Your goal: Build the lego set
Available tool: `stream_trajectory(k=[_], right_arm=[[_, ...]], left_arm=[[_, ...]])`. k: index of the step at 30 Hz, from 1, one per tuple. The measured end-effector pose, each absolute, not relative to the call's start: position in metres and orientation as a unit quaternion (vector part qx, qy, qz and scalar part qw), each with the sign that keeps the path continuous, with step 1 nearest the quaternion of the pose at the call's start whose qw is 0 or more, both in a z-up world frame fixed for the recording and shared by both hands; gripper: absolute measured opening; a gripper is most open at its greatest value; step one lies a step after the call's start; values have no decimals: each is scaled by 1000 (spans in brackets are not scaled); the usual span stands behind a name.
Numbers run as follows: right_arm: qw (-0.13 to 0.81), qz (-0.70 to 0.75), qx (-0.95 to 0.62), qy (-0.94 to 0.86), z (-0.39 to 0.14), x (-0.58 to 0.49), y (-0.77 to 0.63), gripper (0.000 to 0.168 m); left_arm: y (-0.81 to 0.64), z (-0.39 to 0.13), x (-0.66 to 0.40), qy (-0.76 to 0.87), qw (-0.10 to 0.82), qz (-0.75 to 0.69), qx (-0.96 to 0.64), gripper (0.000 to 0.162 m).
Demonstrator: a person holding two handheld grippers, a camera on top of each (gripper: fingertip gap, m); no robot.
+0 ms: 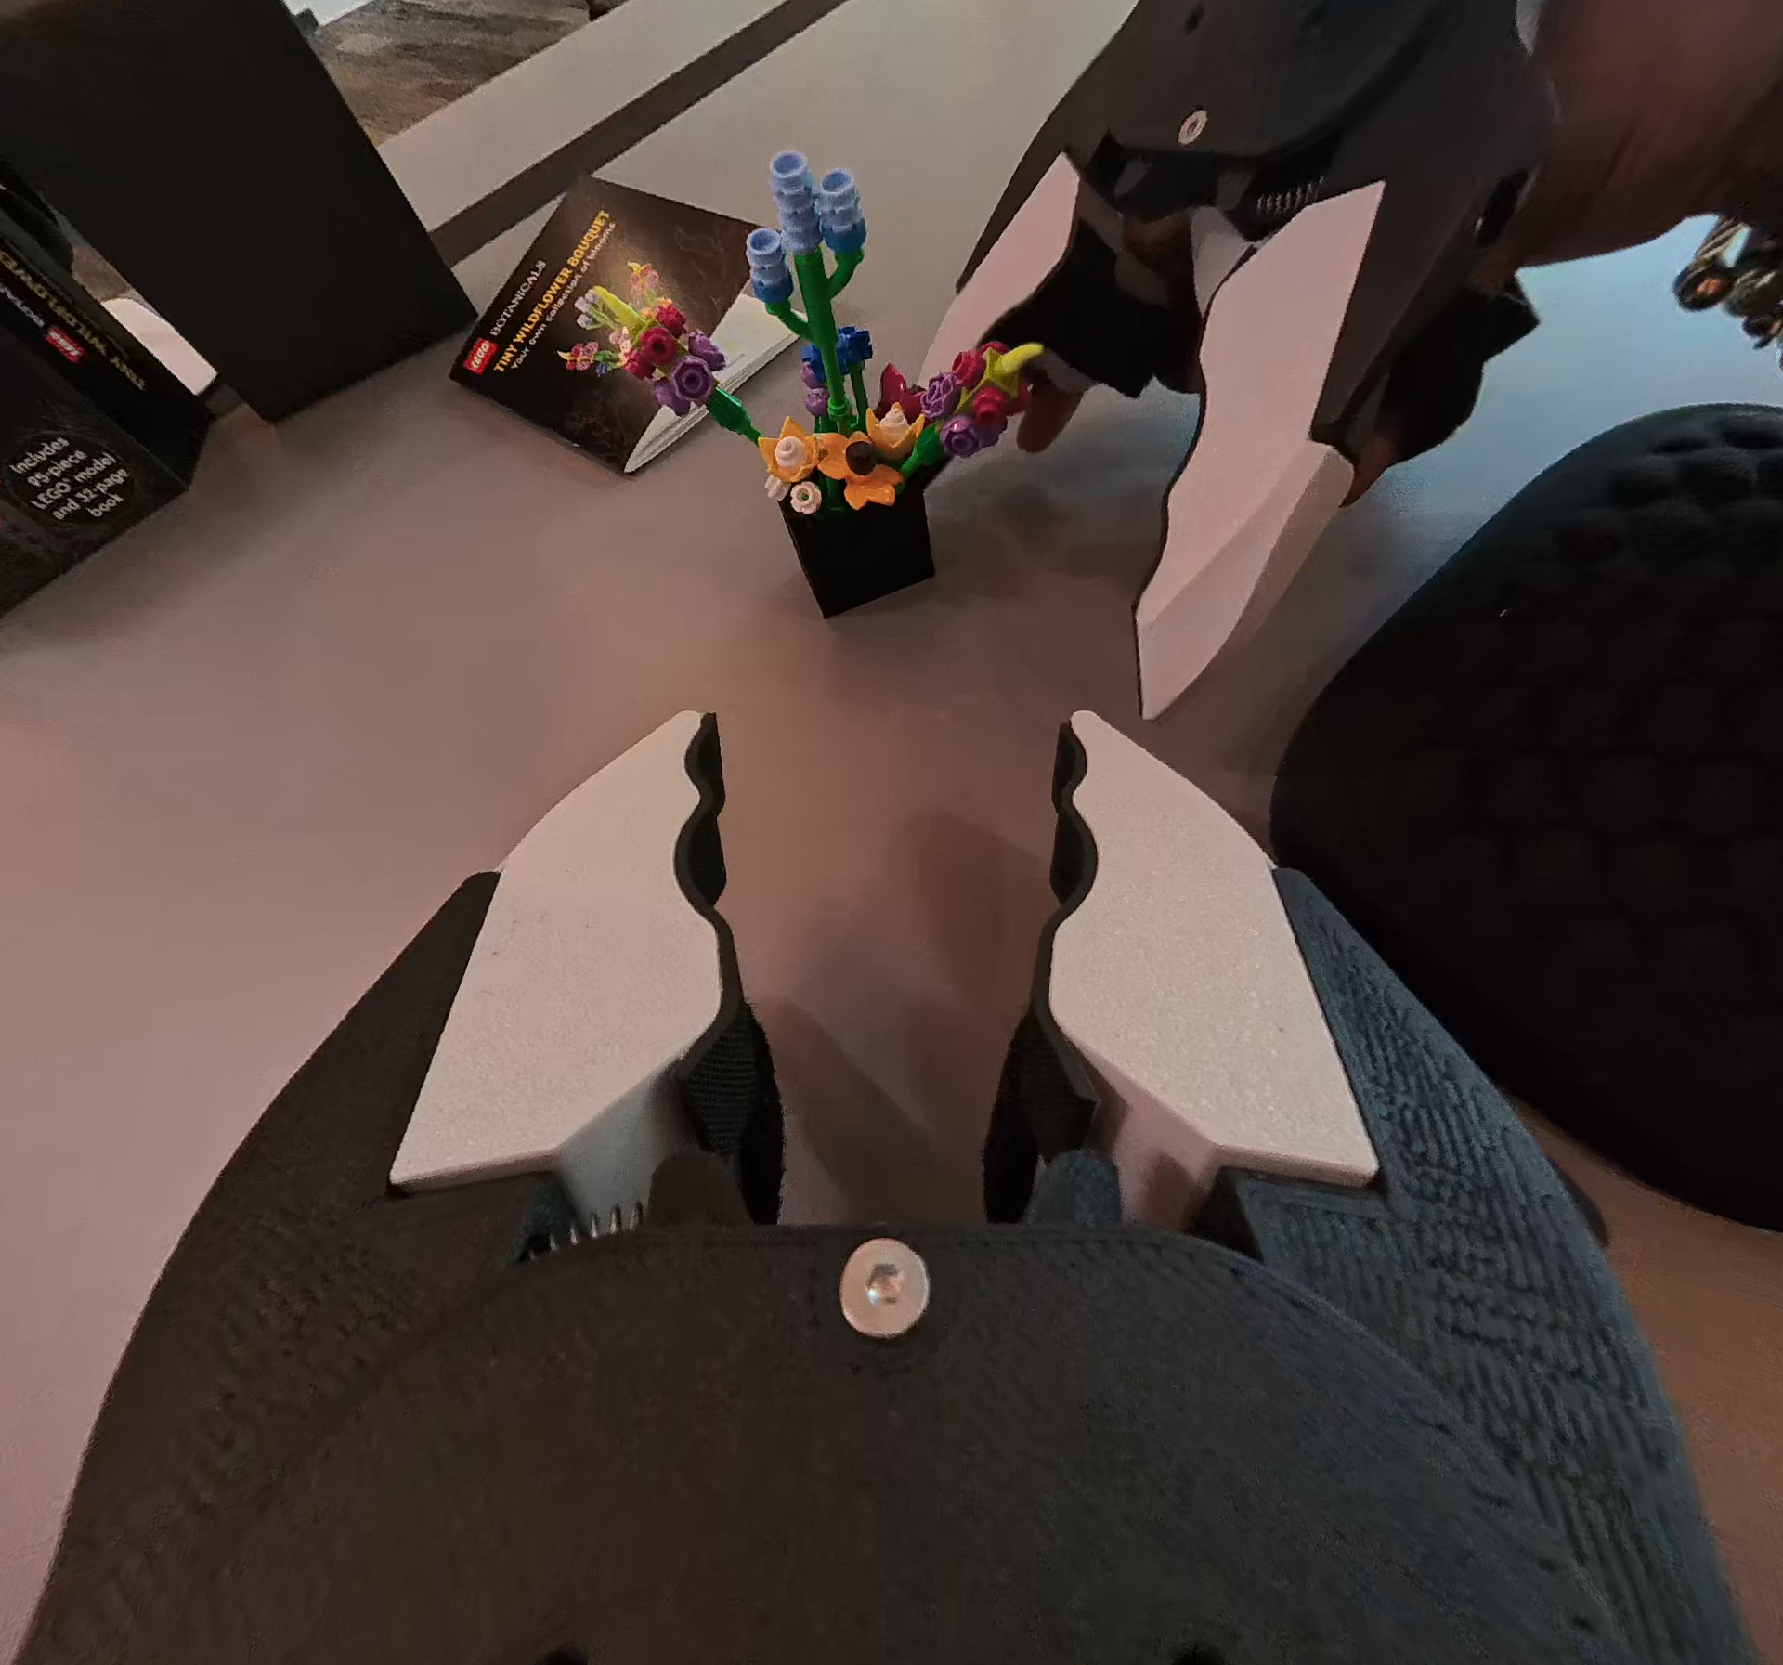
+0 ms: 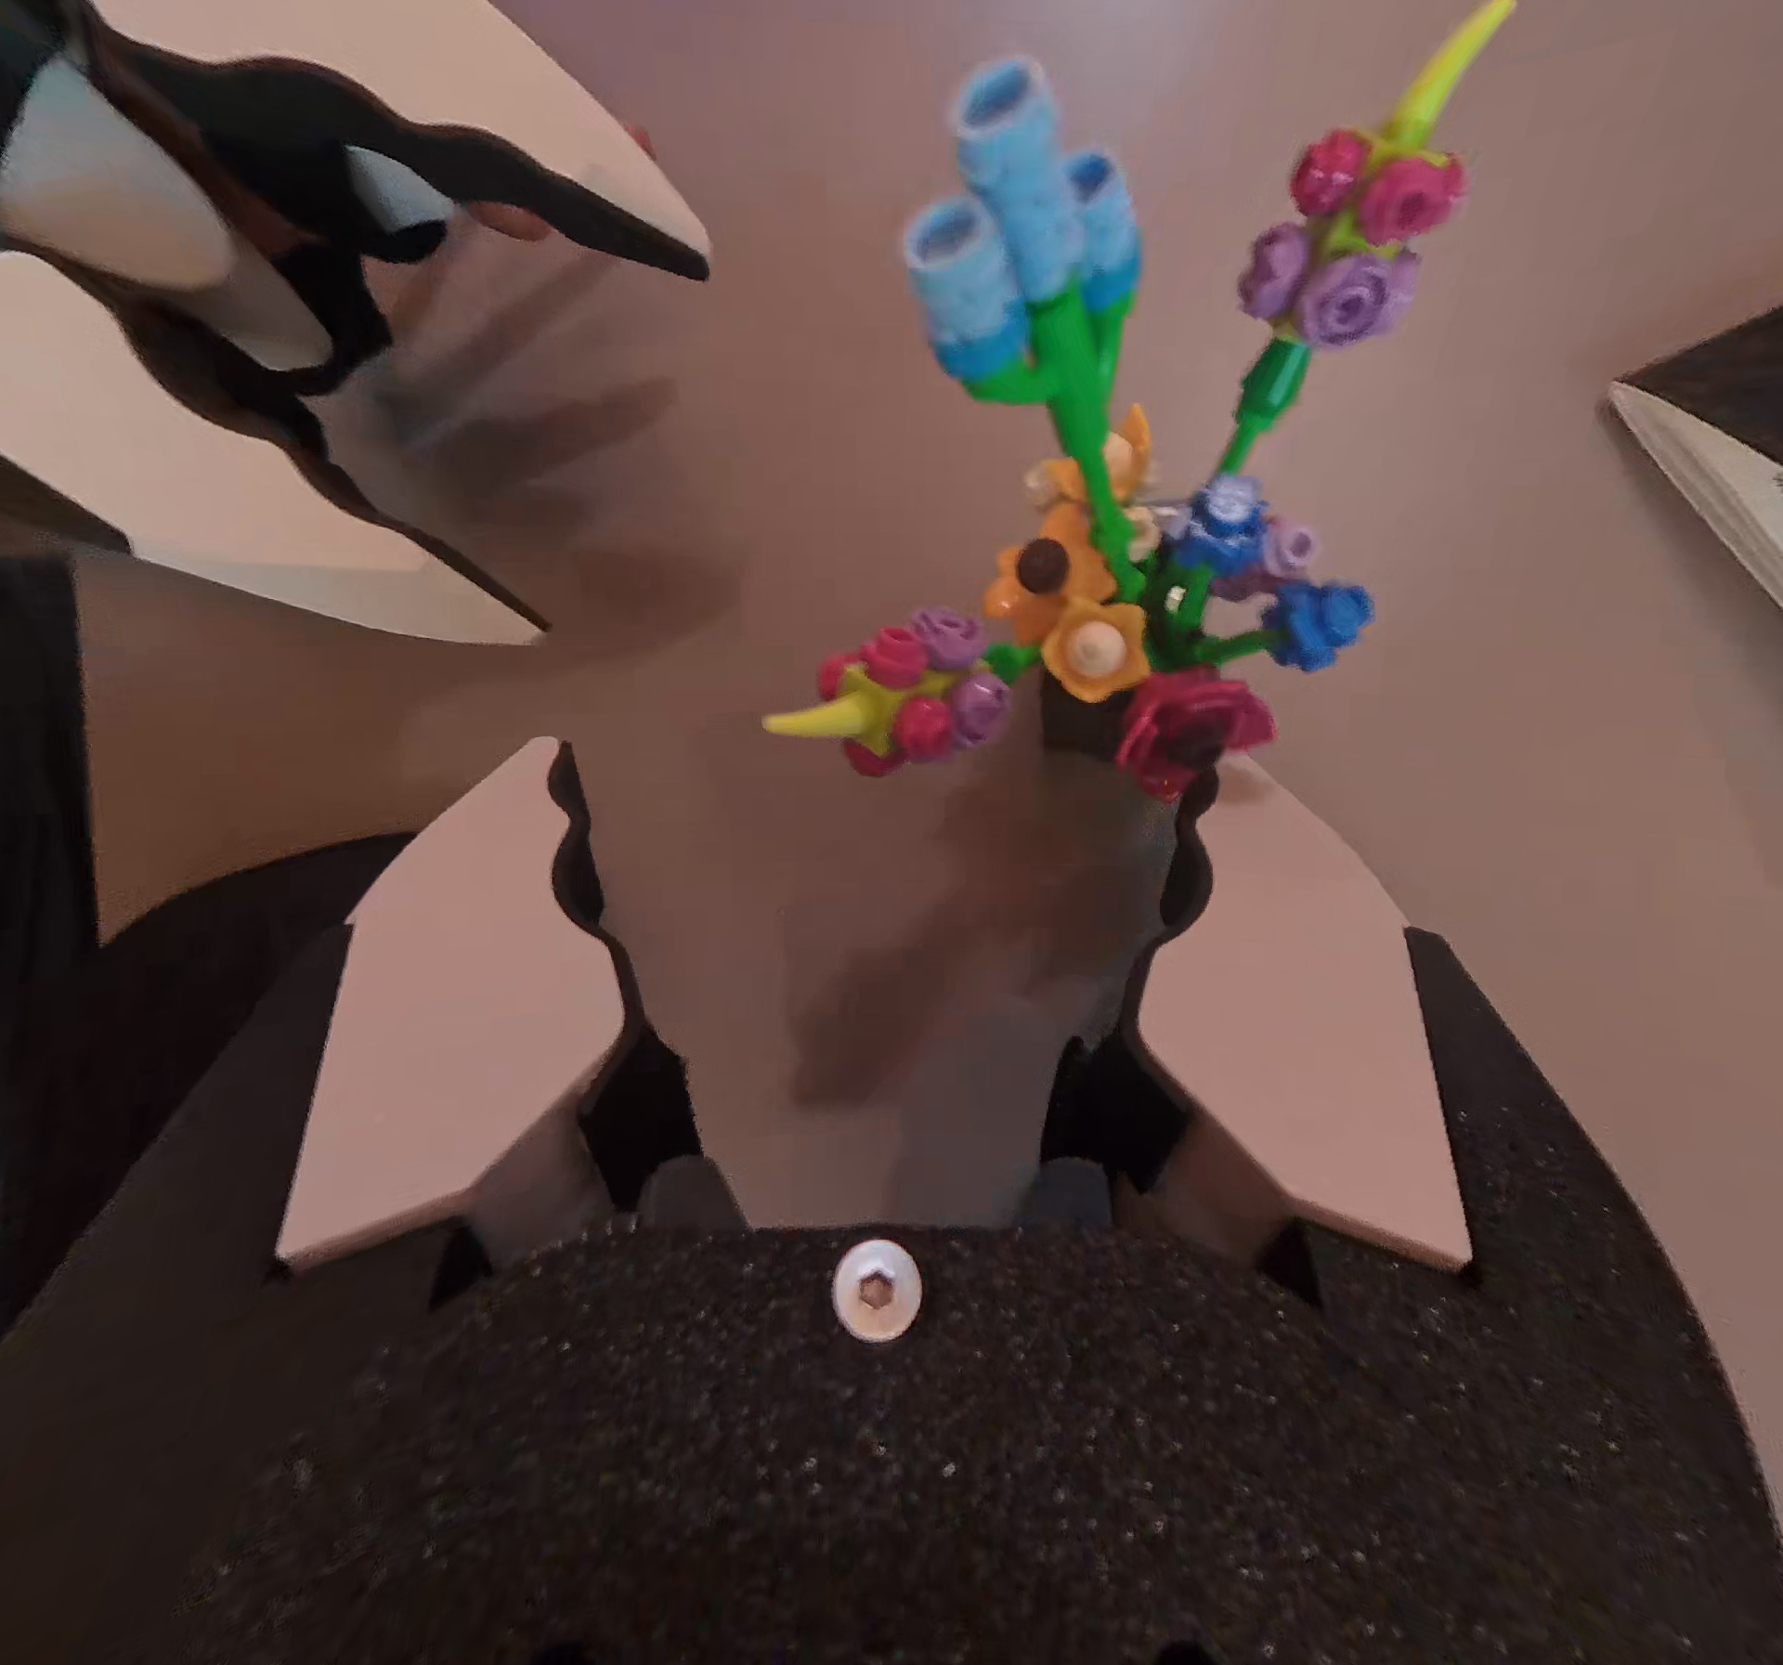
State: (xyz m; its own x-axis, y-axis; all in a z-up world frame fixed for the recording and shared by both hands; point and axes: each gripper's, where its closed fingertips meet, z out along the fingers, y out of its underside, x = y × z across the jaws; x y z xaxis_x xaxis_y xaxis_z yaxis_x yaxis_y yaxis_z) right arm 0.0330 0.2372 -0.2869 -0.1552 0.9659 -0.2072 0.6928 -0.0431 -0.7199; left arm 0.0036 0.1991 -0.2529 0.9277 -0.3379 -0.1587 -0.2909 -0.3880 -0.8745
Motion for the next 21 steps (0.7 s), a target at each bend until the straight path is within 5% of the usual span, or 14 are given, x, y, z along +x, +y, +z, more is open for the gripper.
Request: stream_trajectory(k=[12,16,21], right_arm=[[171,345,-659,-647,-282,28,201,108],[289,226,-735,-570,-271,47,225,112],[430,123,-748,-490,-251,64,235,137]], left_arm=[[182,-246,-16,166,531,-21,-831,66],[179,-243,-19,151,544,-23,-825,70],[190,-261,-18,146,498,-5,-855,103]])
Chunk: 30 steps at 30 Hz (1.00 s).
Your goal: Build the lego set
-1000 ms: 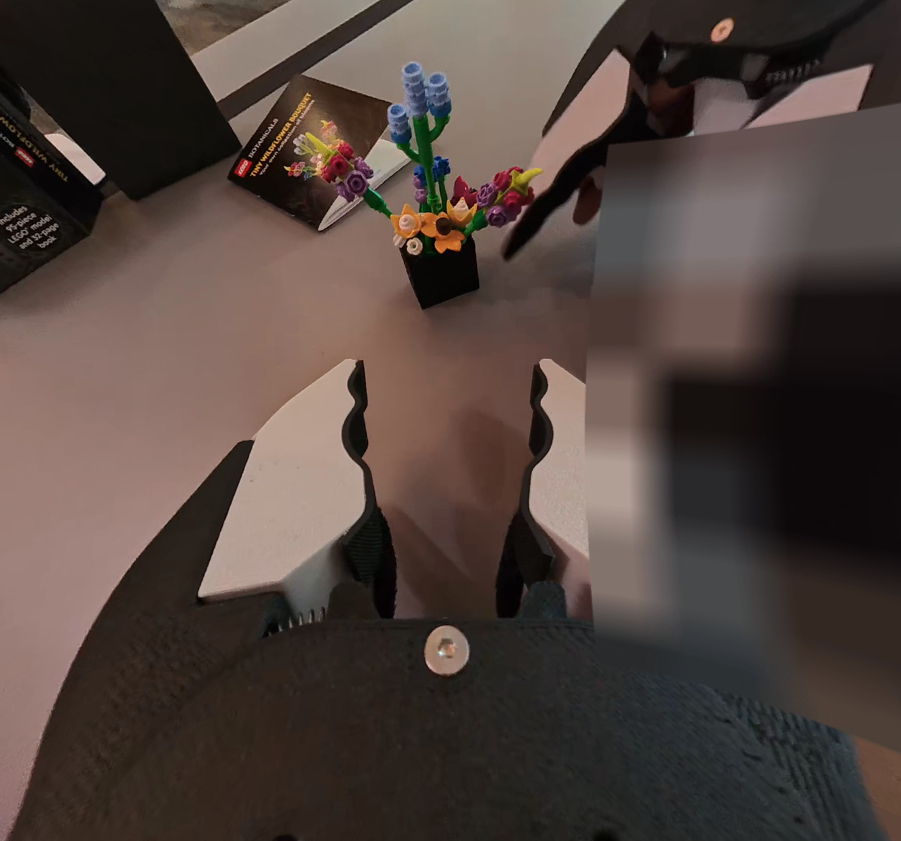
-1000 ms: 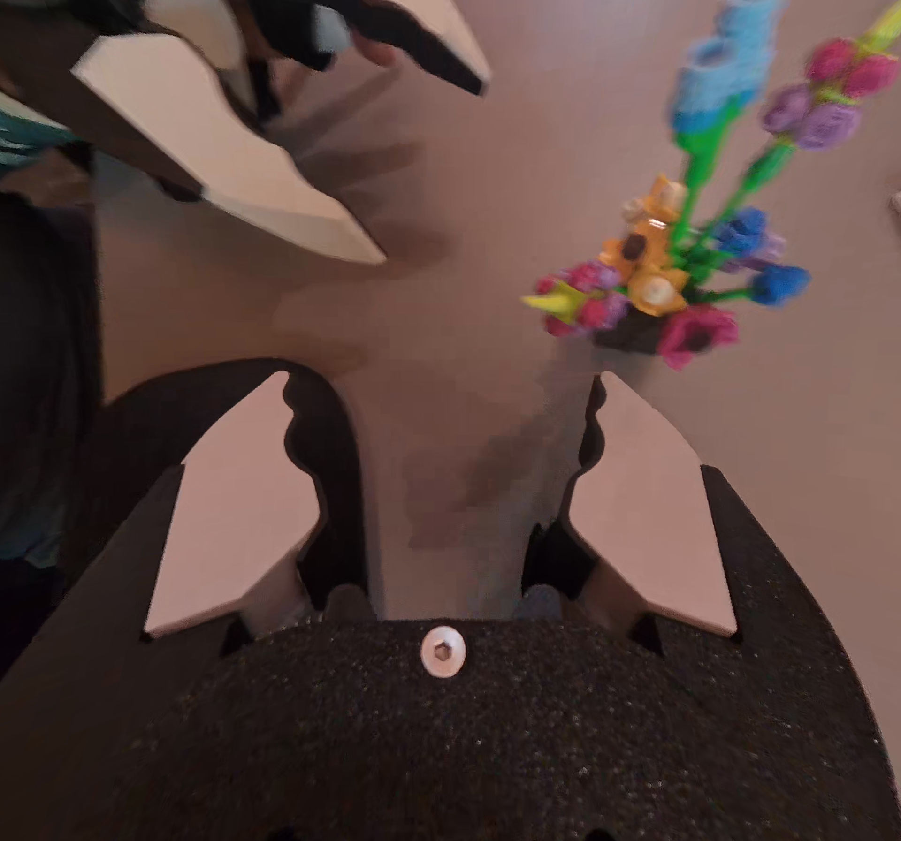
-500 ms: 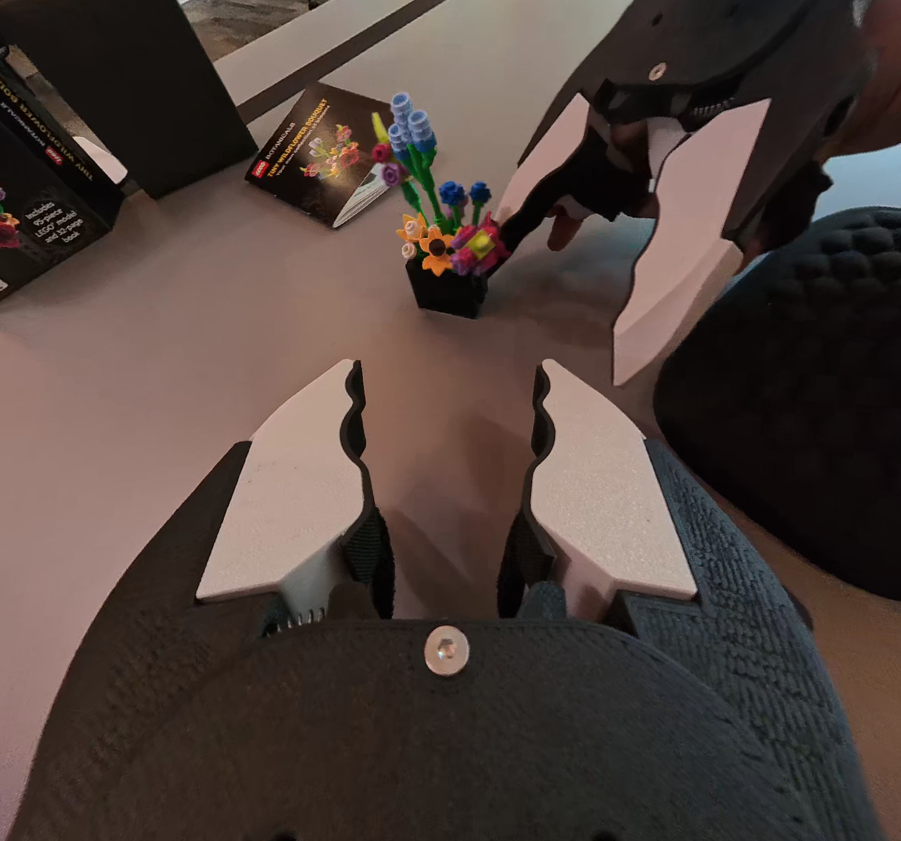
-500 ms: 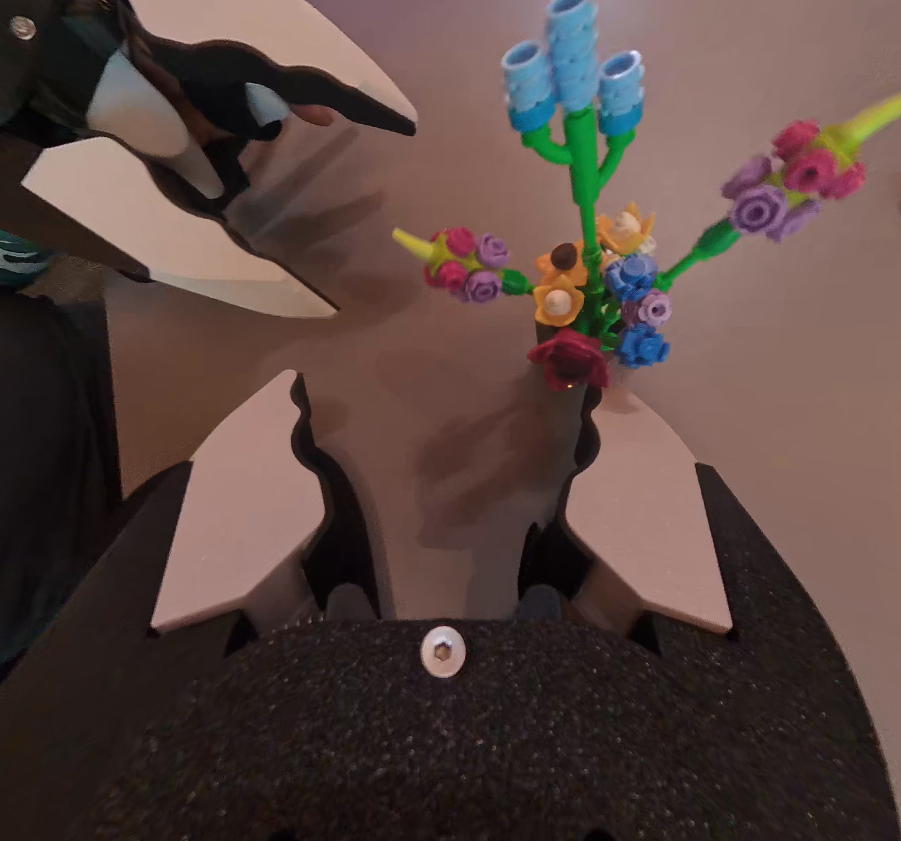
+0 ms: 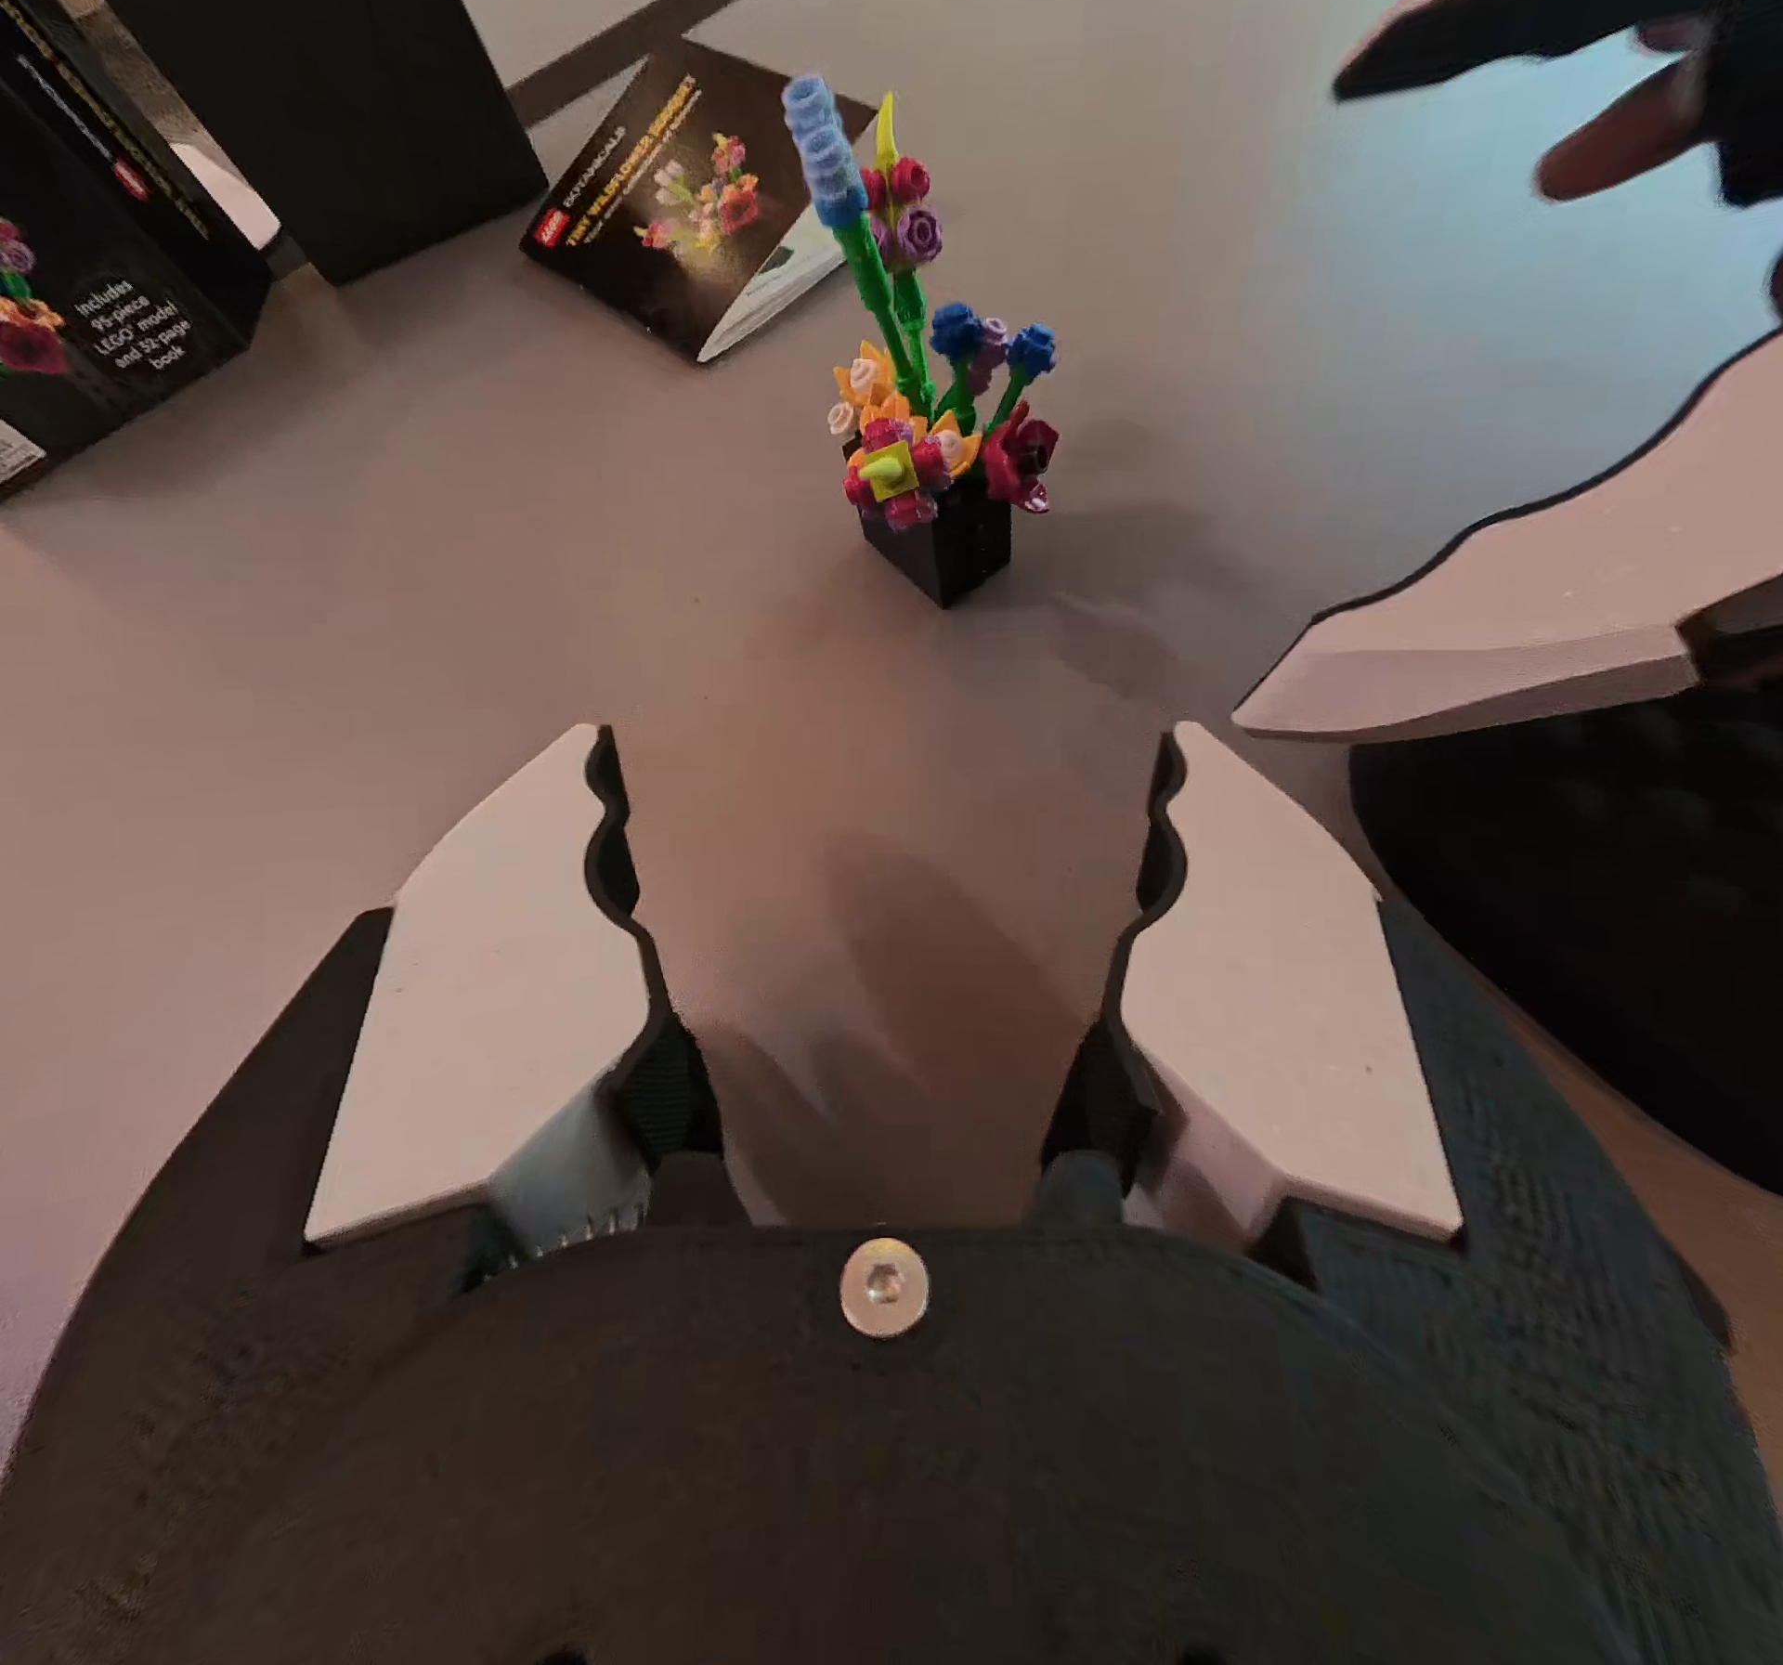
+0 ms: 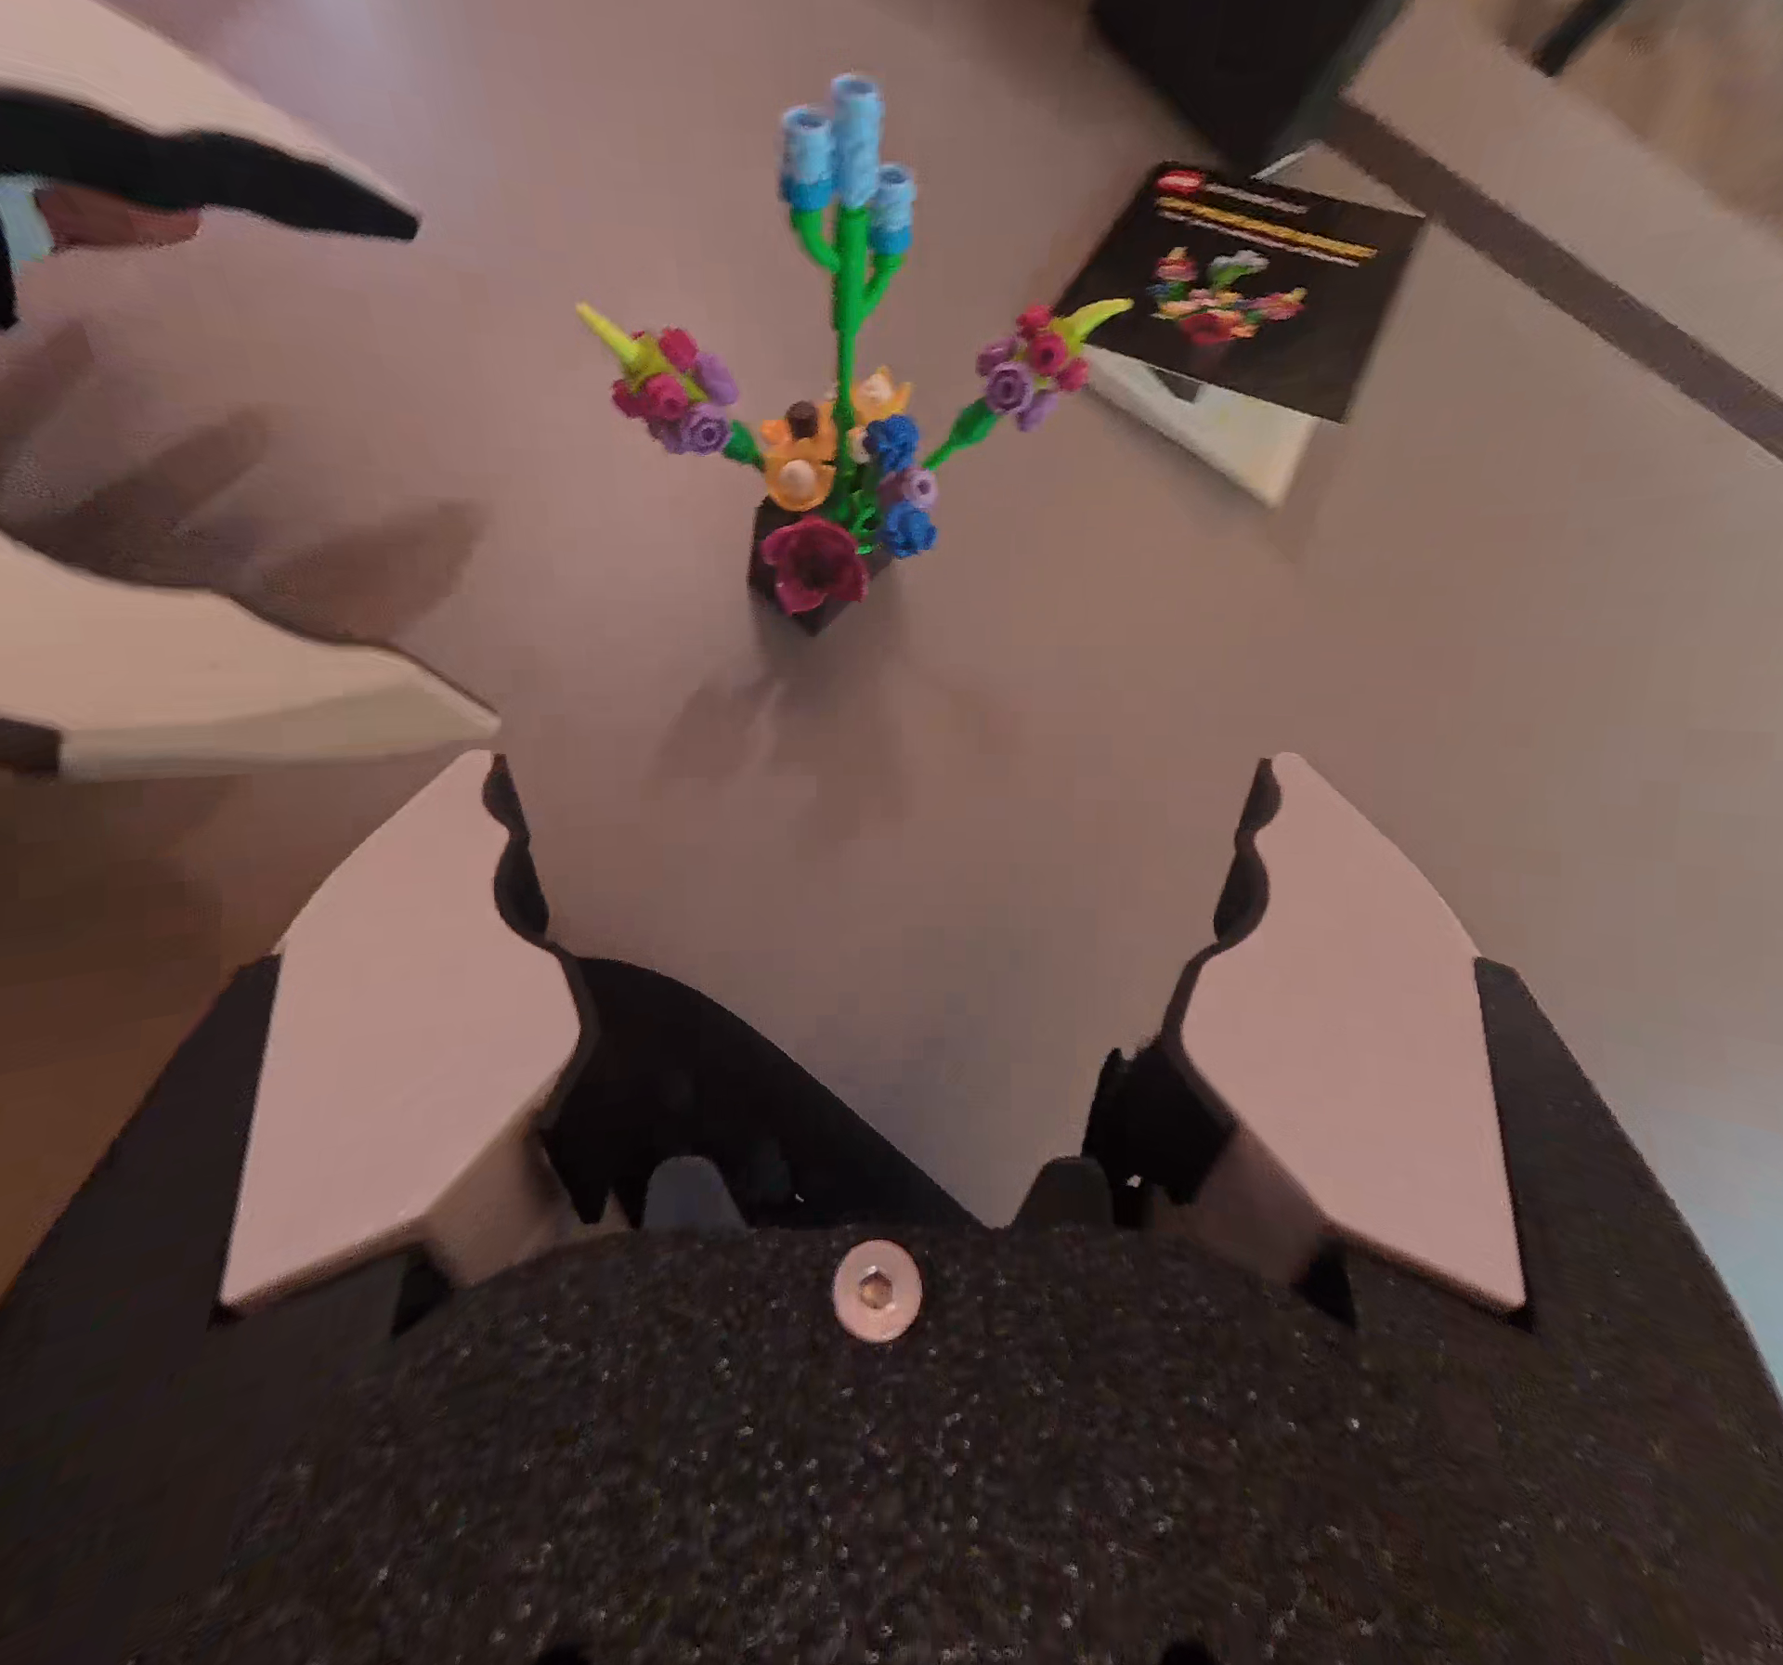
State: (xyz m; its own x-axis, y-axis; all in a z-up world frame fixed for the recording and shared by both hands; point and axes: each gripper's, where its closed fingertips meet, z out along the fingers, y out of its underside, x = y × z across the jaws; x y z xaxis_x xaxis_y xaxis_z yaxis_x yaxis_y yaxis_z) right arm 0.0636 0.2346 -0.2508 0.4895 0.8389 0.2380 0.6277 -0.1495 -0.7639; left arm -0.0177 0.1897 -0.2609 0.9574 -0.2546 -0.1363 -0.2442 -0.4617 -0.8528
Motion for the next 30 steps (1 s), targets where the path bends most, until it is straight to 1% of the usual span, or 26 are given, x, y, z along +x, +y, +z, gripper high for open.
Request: stream_trajectory(k=[2,5,19,22,24,26,30], right_arm=[[445,120,-762,-455,-247,65,239,140],[453,120,-769,-435,-245,64,244,140],[439,118,-767,-452,-259,65,248,140],[425,144,-745,-493,-263,57,247,139],[398,177,-721,-539,-267,49,242,142],[380,195,-692,-582,-269,45,243,147],[369,238,-649,-621,-273,36,257,146]], left_arm=[[194,-263,-18,145,497,14,-855,106],[199,-261,-20,136,509,32,-849,106],[201,-263,-21,146,507,53,-848,106],[202,-266,-23,160,492,67,-853,106],[203,-270,-26,172,472,73,-862,107],[203,-271,-27,180,453,70,-870,113],[206,-272,-20,201,428,62,-879,121]])
